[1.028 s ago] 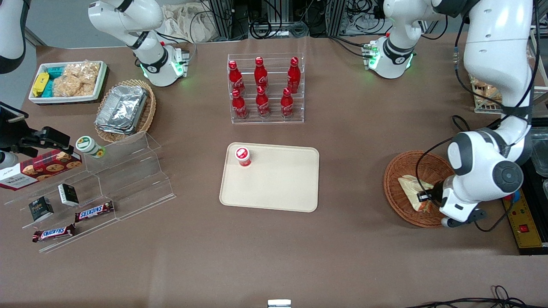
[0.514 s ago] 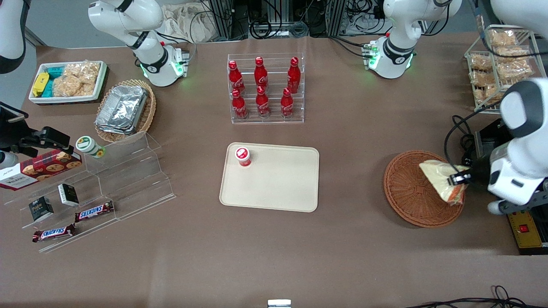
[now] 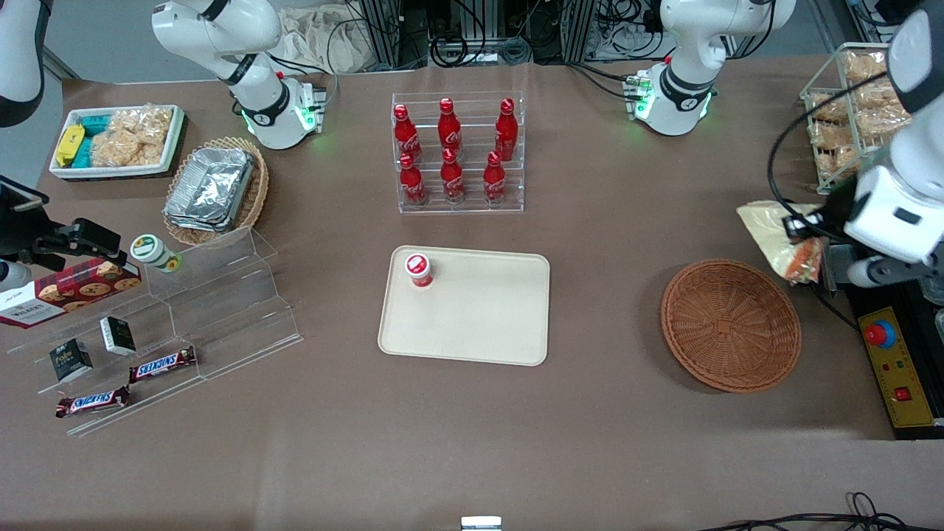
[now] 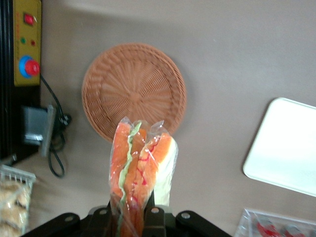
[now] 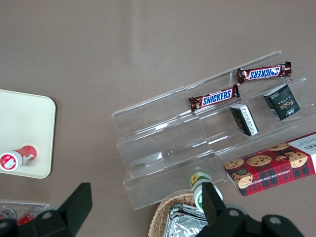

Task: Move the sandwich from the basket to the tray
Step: 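Carry the sandwich with the left gripper over to the cream tray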

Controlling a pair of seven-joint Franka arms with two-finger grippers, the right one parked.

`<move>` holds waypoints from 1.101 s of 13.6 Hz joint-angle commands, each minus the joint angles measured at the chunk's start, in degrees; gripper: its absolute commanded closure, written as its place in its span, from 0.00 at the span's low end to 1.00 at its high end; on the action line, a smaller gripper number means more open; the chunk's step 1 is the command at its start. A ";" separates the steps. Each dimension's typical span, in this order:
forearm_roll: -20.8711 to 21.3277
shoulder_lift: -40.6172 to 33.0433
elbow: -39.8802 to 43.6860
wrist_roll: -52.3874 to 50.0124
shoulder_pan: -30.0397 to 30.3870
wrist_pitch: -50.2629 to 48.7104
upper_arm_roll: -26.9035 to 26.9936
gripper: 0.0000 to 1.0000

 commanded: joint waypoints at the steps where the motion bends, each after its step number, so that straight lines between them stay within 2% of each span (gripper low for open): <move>1: 1.30 0.04 2.73 -11.12 -3.54 -3.77 -4.15 0.94; 3: 0.78 0.74 2.56 -21.40 -6.53 -3.59 -7.49 0.94; 7: -1.06 7.93 2.12 -31.80 -11.03 3.05 -9.62 0.94; 15: -0.02 27.00 0.89 -37.27 -17.35 24.42 -9.53 0.94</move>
